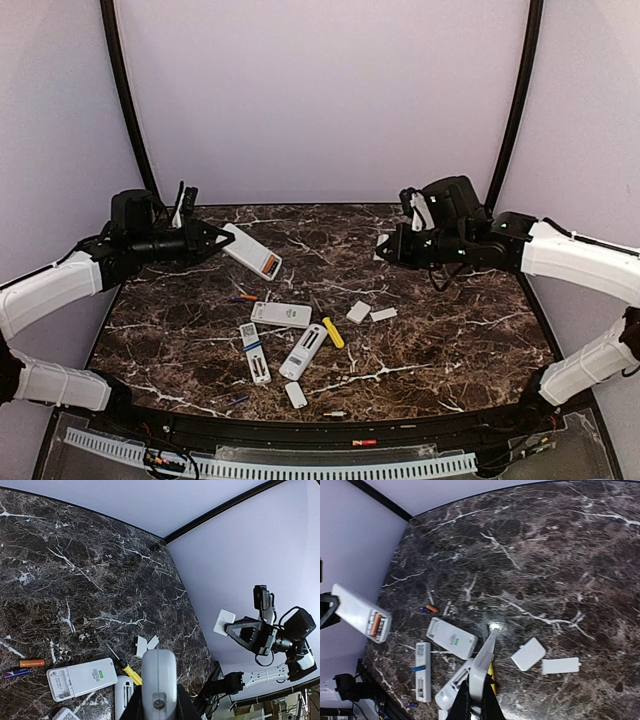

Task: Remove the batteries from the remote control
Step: Place the battery cover at the center of the board.

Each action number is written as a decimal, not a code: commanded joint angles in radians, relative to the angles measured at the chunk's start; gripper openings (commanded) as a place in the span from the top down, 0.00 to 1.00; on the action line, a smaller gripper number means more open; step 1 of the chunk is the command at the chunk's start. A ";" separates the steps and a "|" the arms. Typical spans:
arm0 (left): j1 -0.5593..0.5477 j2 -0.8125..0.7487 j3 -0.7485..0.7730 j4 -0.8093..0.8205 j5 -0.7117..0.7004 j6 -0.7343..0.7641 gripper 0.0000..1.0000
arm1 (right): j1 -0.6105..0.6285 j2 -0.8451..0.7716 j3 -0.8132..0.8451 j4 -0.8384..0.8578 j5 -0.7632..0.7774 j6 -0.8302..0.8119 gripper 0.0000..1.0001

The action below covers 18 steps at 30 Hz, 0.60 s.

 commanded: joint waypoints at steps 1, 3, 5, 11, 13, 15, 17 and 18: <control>0.003 -0.008 0.058 -0.086 0.080 0.128 1.00 | -0.050 0.006 -0.006 -0.247 0.185 -0.024 1.00; 0.002 -0.020 0.055 -0.077 0.103 0.140 1.00 | -0.083 0.014 -0.025 -0.276 0.200 -0.024 1.00; 0.002 -0.021 0.056 -0.083 0.112 0.155 1.00 | -0.114 0.035 -0.041 -0.303 0.207 -0.024 1.00; -0.005 0.010 0.064 -0.079 0.169 0.173 1.00 | -0.151 0.158 -0.045 -0.377 0.274 -0.023 1.00; -0.012 0.010 0.067 -0.070 0.169 0.178 1.00 | -0.155 0.200 -0.044 -0.393 0.297 -0.017 1.00; -0.026 0.007 0.072 -0.056 0.166 0.176 1.00 | -0.155 0.224 -0.051 -0.387 0.302 -0.012 1.00; -0.036 0.012 0.087 -0.049 0.170 0.174 1.00 | -0.159 0.245 -0.057 -0.381 0.300 -0.002 1.00; -0.039 0.020 0.091 -0.052 0.172 0.178 1.00 | -0.160 0.254 -0.057 -0.378 0.301 0.002 1.00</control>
